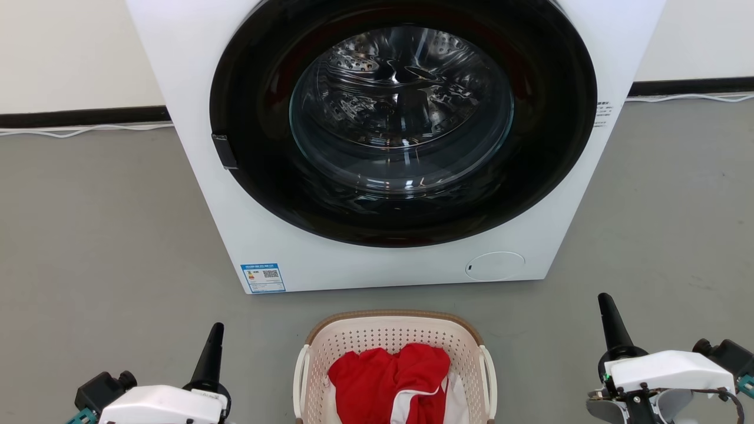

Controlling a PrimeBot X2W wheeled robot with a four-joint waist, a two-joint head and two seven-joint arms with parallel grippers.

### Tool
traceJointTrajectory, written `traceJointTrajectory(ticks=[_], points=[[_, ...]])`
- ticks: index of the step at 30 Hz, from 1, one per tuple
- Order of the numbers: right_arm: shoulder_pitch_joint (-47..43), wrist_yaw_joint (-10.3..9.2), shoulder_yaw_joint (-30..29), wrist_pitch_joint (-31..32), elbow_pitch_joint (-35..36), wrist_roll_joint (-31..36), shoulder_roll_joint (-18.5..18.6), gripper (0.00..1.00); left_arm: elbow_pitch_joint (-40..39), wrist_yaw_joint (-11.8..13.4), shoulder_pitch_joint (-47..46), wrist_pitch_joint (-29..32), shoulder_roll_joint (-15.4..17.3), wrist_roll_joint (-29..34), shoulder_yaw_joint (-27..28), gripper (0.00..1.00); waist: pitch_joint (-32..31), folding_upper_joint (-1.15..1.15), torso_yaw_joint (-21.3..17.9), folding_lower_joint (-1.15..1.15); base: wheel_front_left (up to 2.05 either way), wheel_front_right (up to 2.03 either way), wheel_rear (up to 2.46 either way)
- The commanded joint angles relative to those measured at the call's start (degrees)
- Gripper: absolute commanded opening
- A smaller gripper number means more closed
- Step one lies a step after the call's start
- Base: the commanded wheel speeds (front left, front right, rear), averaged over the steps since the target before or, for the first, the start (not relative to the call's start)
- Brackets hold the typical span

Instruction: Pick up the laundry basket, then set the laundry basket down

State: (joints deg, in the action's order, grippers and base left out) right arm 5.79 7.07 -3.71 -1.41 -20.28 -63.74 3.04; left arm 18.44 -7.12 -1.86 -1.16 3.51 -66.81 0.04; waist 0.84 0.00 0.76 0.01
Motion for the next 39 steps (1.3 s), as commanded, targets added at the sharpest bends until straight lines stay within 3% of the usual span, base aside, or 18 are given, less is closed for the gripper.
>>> traceJointTrajectory(ticks=[1, 39], points=[[0.88, 0.27, 0.44, 0.64, 2.15, -1.56, 0.21, 0.00, -1.86, -0.24, -3.26, 0.36, 0.21, -1.38, 1.60, 0.00, -0.02, 0.00, -0.02, 0.00, 0.00, 0.00, 0.00], [0.47, 0.40, -2.32, 6.78, 5.61, -24.22, -0.10, 0.00, -3.99, -0.34, -4.16, 6.50, -0.45, -21.62, 5.71, 0.00, -0.56, 0.00, -0.64, 0.00, 0.00, 0.00, 0.00]])
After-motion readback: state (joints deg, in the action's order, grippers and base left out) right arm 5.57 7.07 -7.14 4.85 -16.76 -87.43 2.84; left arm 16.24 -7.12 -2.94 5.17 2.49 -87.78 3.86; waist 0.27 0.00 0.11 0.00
